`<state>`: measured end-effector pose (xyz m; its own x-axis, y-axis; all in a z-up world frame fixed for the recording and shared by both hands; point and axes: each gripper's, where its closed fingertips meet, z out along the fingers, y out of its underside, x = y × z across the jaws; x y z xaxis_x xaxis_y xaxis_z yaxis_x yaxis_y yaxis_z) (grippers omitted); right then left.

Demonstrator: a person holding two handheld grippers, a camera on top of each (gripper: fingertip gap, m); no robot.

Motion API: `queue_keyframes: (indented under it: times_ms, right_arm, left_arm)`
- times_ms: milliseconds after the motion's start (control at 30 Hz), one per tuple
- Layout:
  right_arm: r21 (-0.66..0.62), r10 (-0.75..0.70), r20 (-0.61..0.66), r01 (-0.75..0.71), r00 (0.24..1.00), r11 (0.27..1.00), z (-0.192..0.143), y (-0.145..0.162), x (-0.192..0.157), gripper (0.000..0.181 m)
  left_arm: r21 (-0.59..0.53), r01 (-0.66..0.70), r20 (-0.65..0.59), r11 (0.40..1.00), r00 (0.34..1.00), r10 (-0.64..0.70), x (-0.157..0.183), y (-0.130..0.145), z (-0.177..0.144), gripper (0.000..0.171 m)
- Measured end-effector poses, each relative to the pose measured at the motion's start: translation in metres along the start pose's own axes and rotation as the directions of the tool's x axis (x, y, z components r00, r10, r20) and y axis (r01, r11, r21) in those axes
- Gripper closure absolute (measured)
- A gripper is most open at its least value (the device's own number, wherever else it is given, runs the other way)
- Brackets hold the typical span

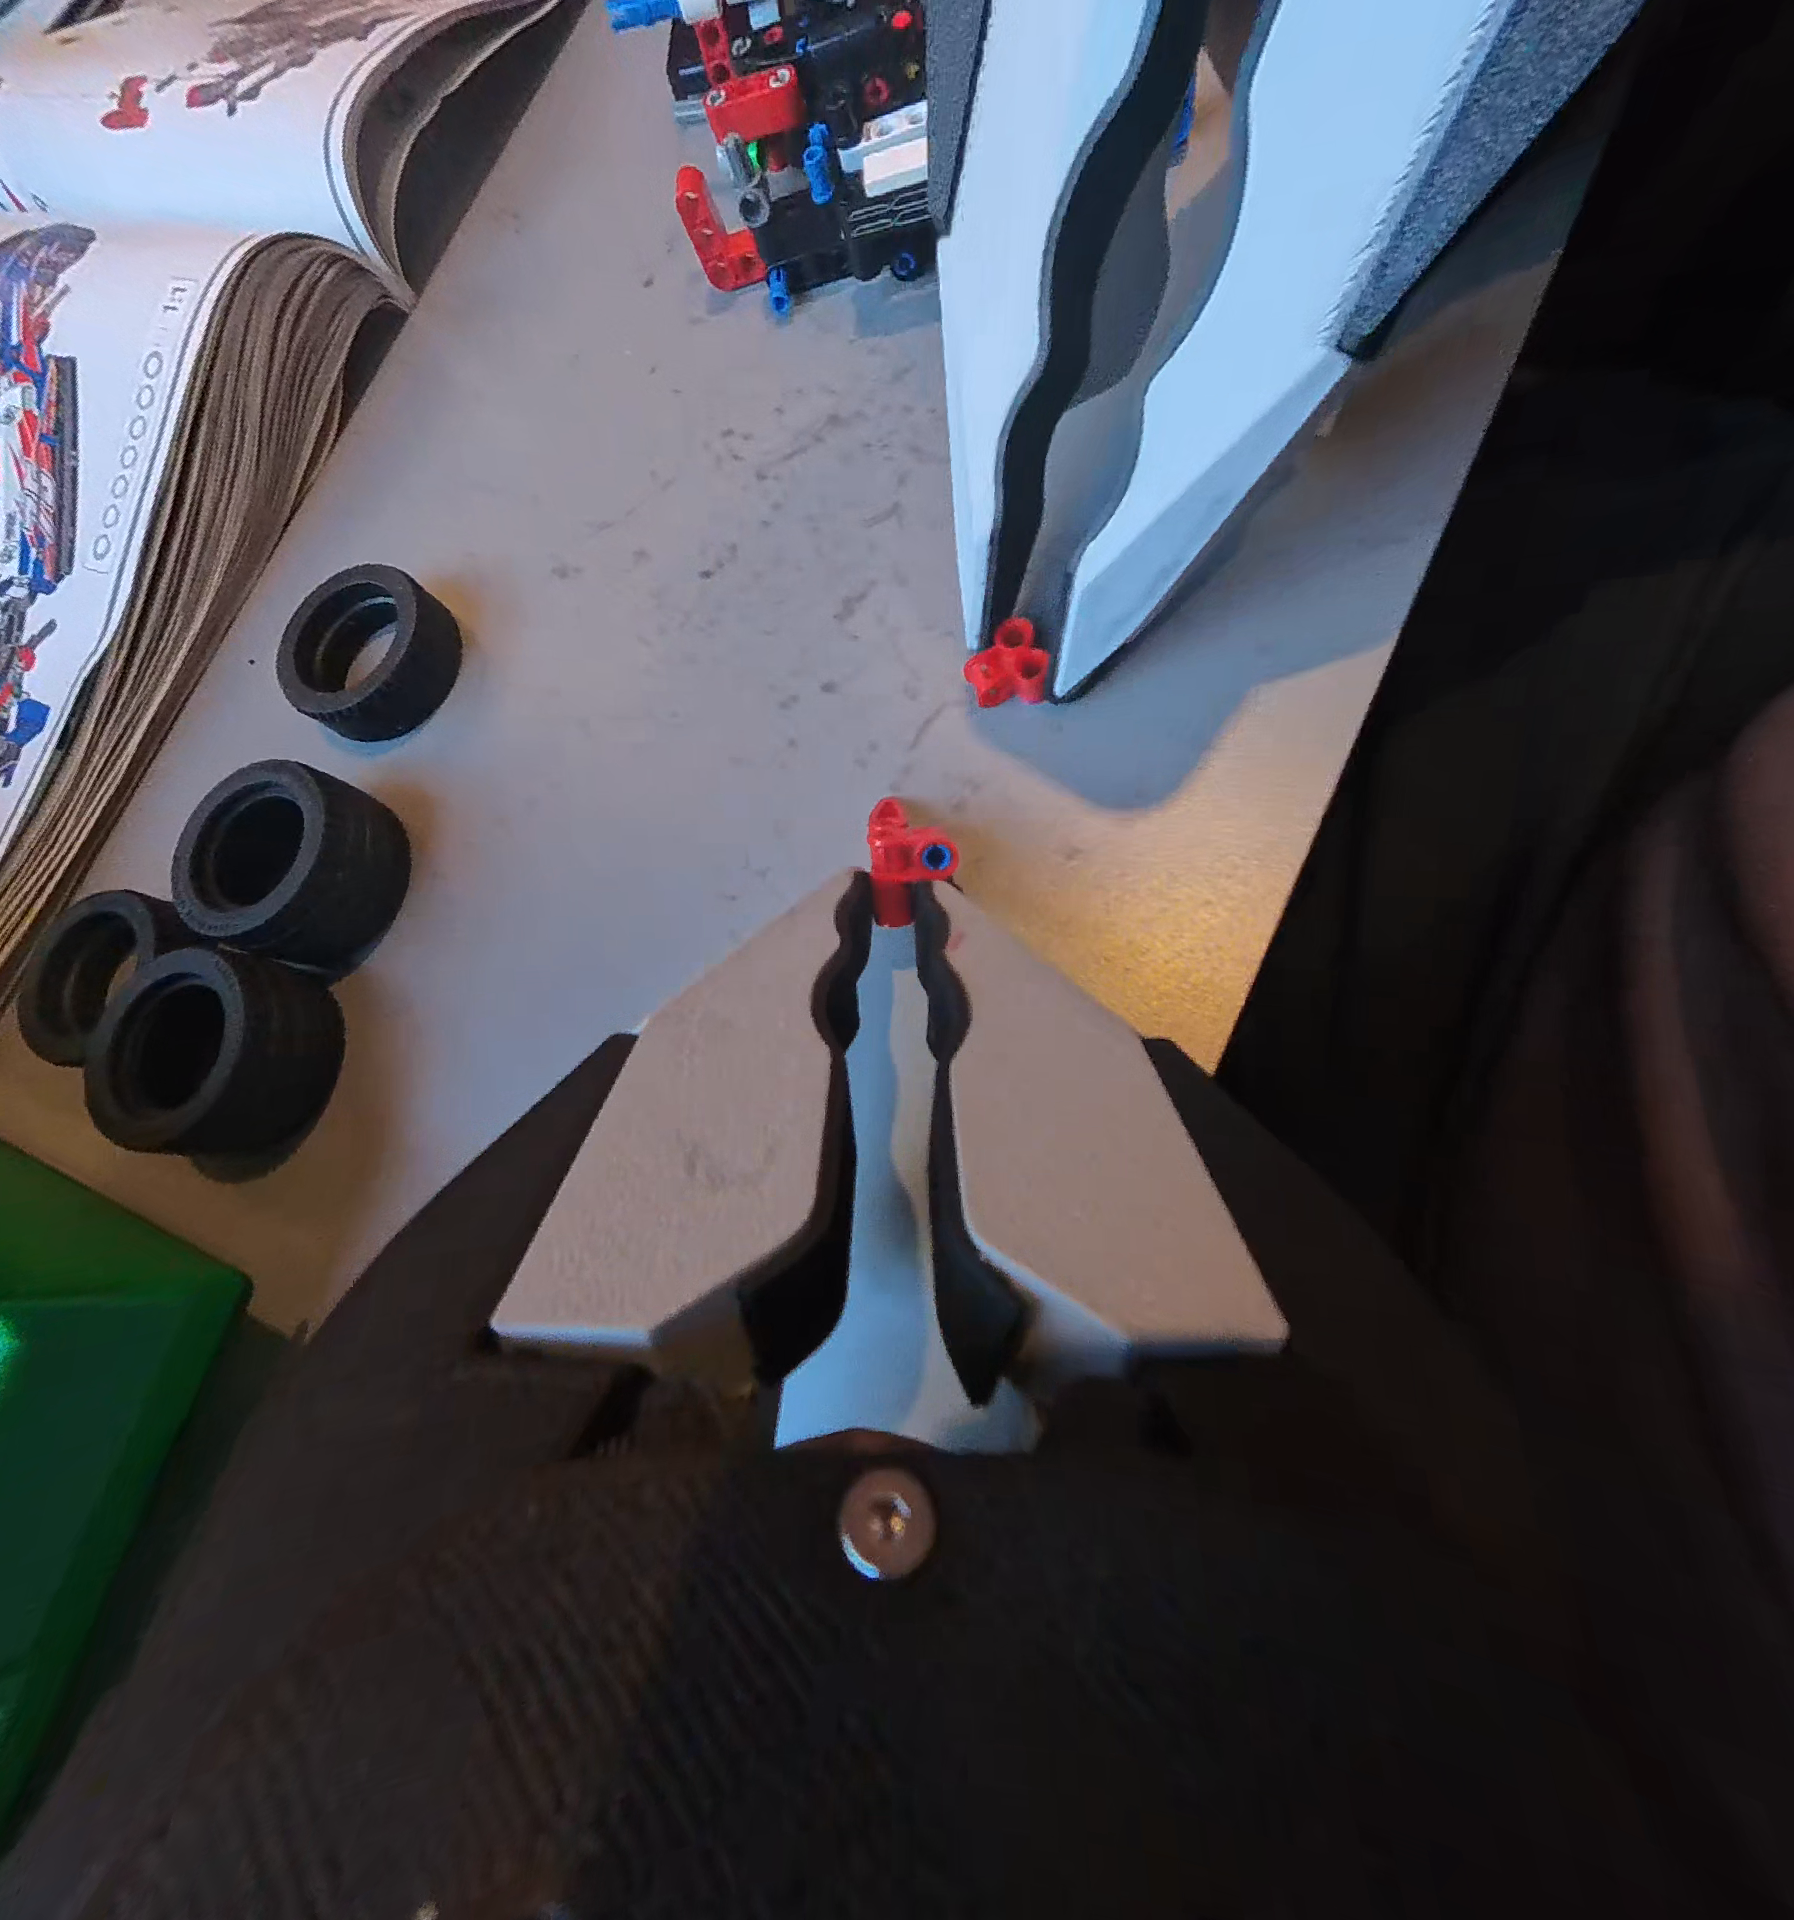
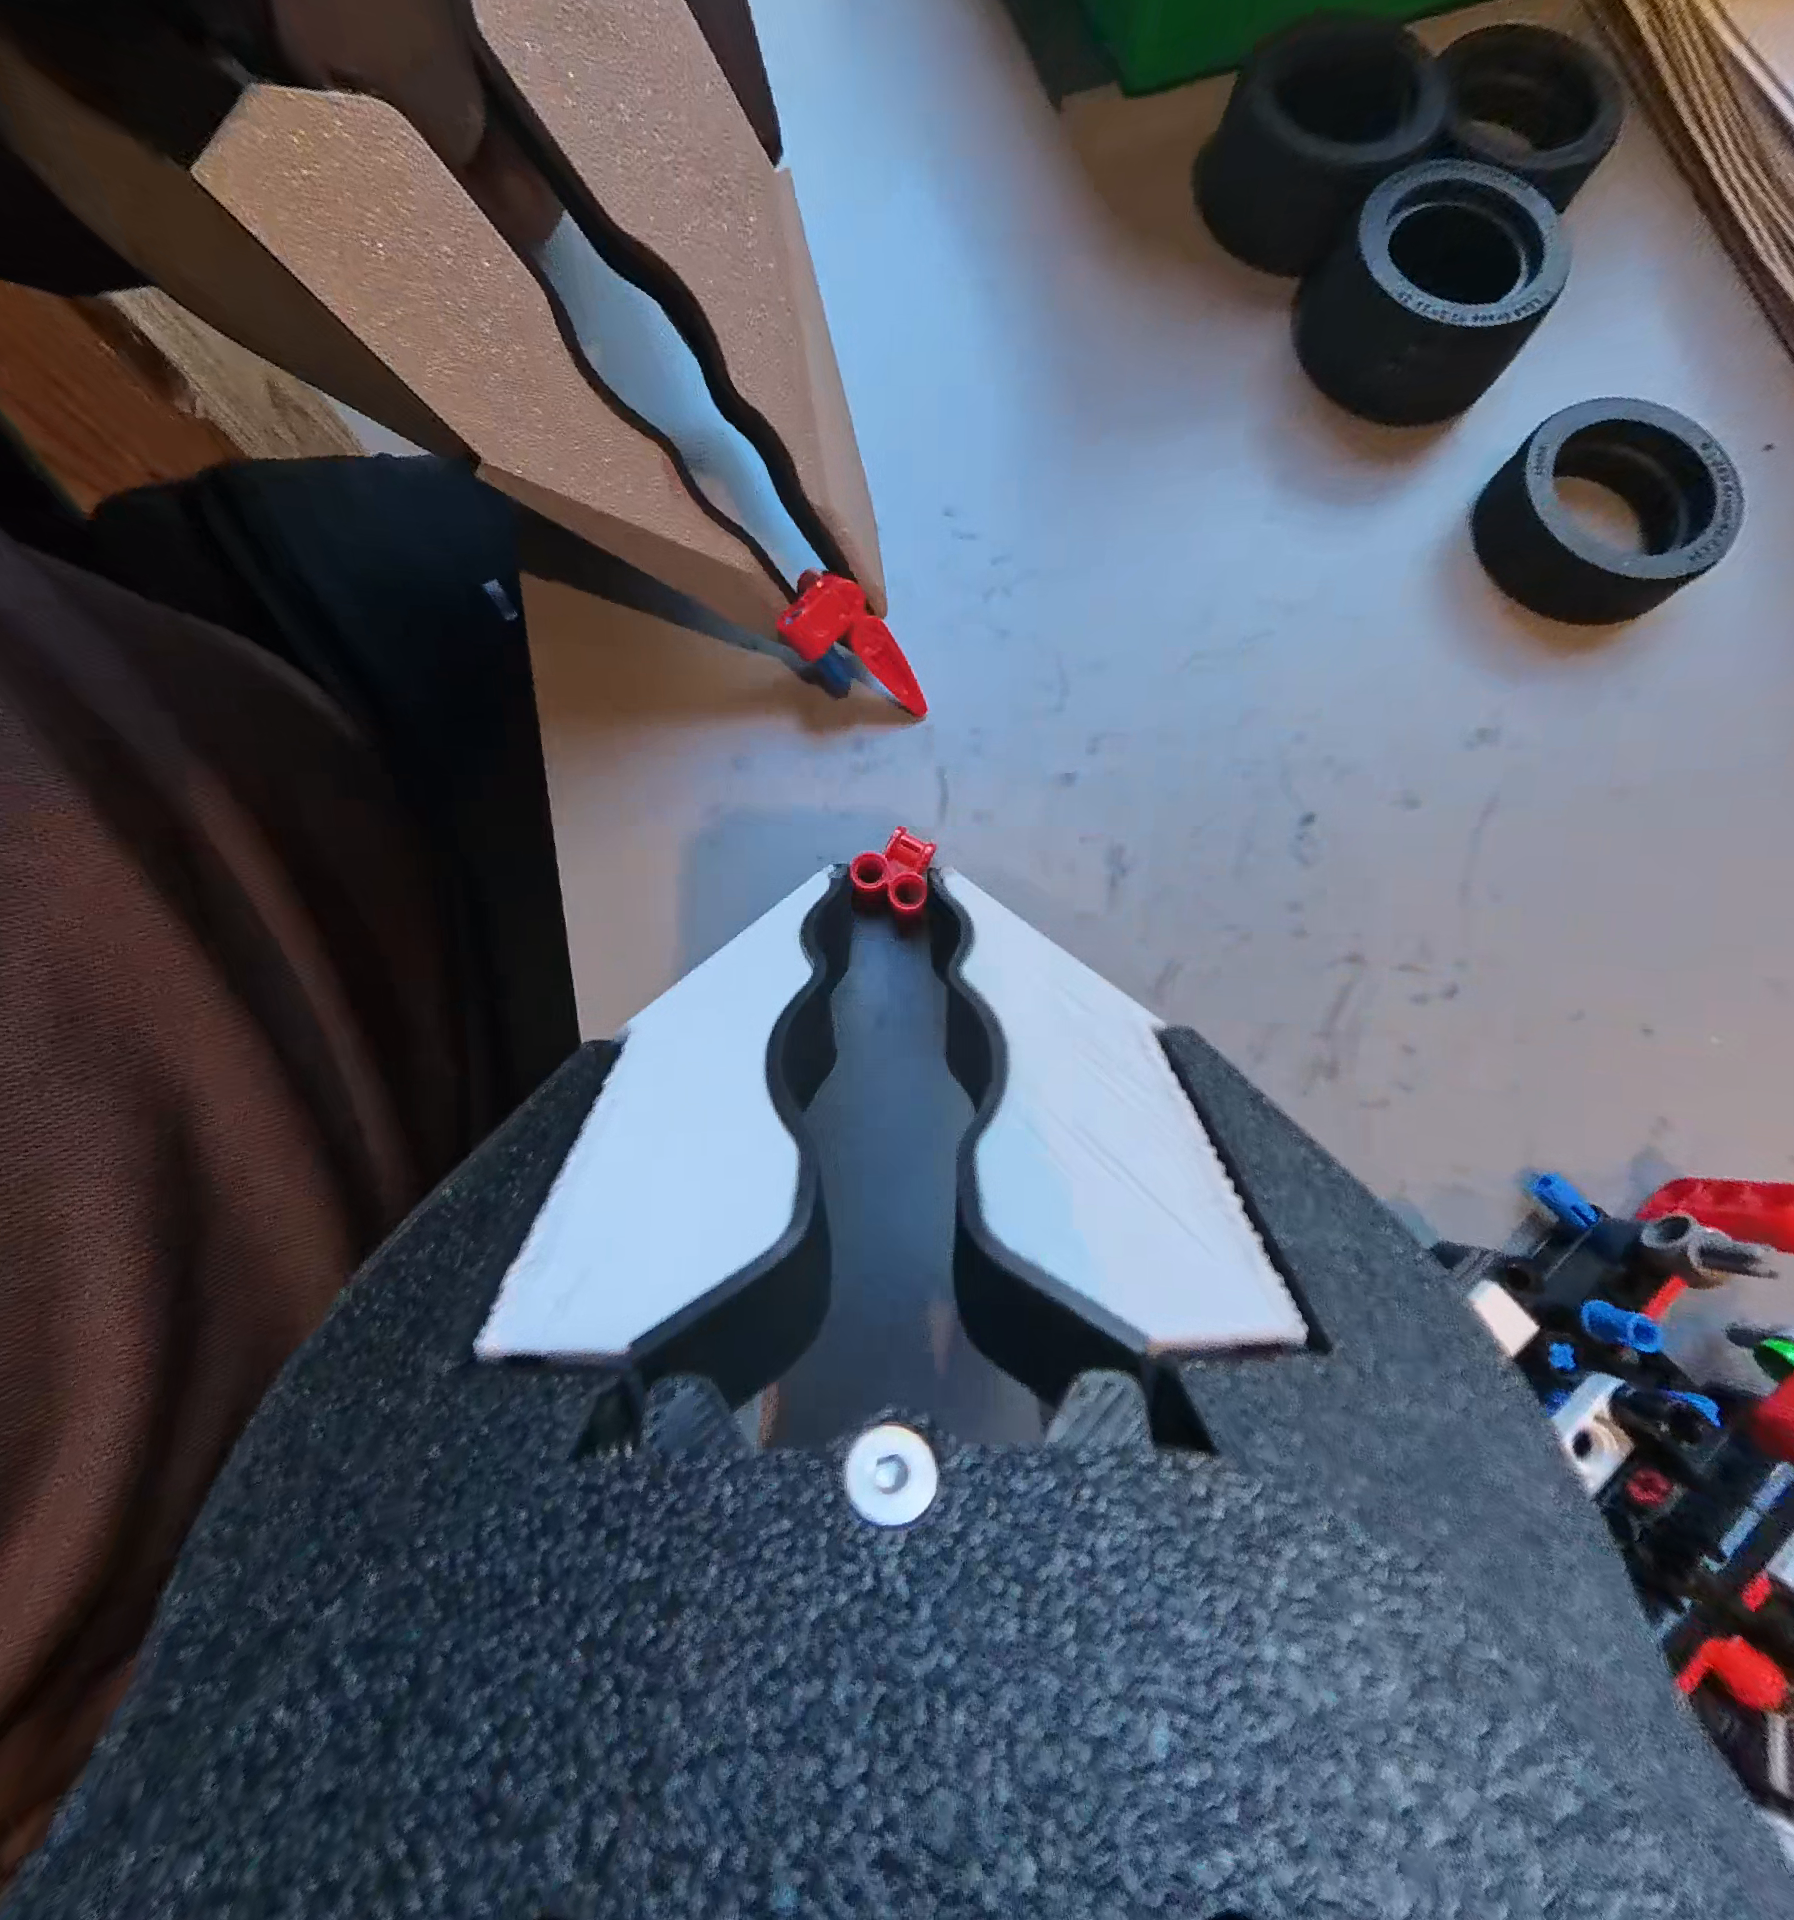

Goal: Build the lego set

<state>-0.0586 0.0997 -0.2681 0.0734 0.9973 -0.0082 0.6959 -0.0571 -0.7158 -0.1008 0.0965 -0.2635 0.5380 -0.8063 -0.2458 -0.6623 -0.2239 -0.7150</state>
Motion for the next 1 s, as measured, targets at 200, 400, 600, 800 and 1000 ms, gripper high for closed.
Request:
queue_keyframes:
  times_ms: [200, 400, 600, 800, 1000]
  right_arm:
    - [0.080, 0.112, 0.108, -0.121, 0.988, 0.989, 0.000, -0.018, -0.014, 0.167]
    - [0.236, 0.270, 0.256, -0.330, 0.928, 0.914, -0.018, -0.040, -0.014, 0.168]
    - [0.272, 0.257, 0.263, -0.327, 0.930, 0.905, -0.024, -0.044, -0.014, 0.168]
    - [0.309, 0.253, 0.285, -0.338, 0.925, 0.889, -0.029, -0.049, -0.013, 0.168]
    - [0.331, 0.280, 0.330, -0.388, 0.902, 0.860, -0.033, -0.053, -0.012, 0.168]
  left_arm:
    - [0.086, 0.006, 0.039, 0.996, 0.999, -0.010, 0.001, -0.017, -0.002, 0.167]
    - [0.184, 0.008, 0.059, 0.983, 0.998, -0.019, 0.002, -0.030, -0.010, 0.167]
    - [0.263, 0.109, 0.011, 0.959, 0.993, -0.116, -0.001, -0.040, -0.016, 0.167]
    - [0.341, 0.191, -0.050, 0.921, 0.981, -0.185, 0.000, -0.051, -0.023, 0.167]
    - [0.359, 0.208, -0.052, 0.910, 0.978, -0.203, -0.001, -0.053, -0.024, 0.167]
